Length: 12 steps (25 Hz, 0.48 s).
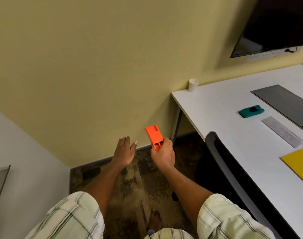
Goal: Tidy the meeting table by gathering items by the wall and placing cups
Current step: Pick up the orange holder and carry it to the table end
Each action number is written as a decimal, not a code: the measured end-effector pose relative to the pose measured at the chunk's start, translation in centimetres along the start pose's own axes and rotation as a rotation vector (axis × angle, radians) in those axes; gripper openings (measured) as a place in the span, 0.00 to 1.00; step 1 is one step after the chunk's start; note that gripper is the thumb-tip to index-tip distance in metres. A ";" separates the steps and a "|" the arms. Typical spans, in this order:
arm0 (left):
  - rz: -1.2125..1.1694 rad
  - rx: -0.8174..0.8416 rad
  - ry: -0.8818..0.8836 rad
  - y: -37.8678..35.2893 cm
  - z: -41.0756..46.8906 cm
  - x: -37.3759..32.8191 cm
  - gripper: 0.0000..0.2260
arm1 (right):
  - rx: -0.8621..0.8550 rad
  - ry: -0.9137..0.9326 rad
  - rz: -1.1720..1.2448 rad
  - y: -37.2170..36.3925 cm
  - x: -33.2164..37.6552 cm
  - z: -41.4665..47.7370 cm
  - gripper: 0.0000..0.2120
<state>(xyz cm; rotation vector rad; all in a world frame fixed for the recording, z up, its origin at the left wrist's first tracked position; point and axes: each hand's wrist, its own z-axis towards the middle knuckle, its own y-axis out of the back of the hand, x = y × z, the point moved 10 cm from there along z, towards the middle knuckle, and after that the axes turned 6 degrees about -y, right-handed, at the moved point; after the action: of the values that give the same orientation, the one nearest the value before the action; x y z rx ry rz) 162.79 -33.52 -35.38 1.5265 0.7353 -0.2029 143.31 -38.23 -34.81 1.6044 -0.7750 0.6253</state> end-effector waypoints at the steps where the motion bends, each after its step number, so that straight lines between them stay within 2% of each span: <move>1: 0.000 0.026 0.002 0.0 1.8 0.0 0.29 | -0.012 -0.013 0.006 -0.2 0.5 1.9 0.21; 6: -0.044 -0.018 -0.004 1.0 11.6 -3.2 0.29 | -0.098 -0.084 0.050 0.8 3.3 11.1 0.18; 12: -0.061 -0.012 -0.133 -1.1 21.4 -9.6 0.24 | -0.226 -0.148 0.100 4.5 3.2 19.8 0.19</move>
<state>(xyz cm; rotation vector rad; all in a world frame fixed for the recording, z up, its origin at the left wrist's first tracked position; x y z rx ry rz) 161.35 -56.90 -33.57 1.4657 0.6766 -0.3419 141.50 -58.64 -32.87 1.4216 -1.0042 0.4745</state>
